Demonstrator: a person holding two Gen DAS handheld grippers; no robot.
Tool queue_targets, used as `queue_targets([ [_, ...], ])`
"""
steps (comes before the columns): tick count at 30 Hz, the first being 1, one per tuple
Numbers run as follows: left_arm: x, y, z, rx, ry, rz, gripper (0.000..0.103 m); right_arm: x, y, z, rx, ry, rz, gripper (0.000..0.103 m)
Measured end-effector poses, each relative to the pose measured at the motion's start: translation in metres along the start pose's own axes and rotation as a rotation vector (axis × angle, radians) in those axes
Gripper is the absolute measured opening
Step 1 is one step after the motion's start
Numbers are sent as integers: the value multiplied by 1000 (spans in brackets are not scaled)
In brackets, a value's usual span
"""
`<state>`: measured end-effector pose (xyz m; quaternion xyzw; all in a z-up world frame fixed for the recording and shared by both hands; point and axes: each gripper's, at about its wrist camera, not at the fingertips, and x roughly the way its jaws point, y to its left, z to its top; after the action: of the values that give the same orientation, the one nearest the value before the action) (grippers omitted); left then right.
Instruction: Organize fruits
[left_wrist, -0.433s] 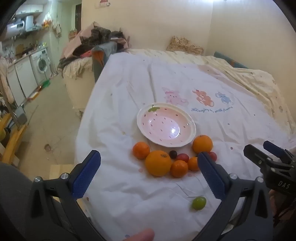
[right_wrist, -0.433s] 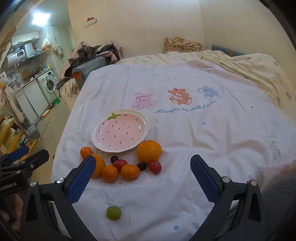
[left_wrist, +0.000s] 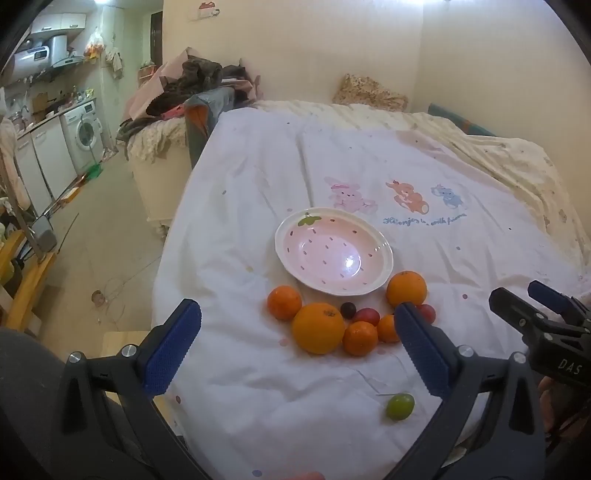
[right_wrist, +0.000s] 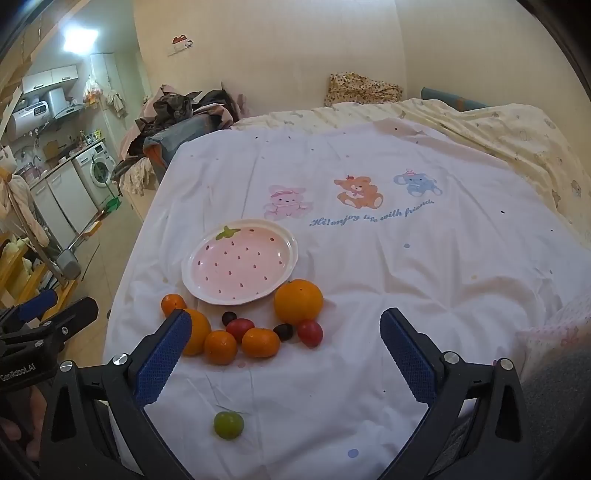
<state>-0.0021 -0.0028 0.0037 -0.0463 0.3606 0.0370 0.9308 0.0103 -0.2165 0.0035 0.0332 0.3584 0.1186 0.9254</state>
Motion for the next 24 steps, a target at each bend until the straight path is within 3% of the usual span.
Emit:
queue_targets([
  [24,-1,6,-1,-12,-4,4,103,9,-2,-3,-4,14,4,103],
])
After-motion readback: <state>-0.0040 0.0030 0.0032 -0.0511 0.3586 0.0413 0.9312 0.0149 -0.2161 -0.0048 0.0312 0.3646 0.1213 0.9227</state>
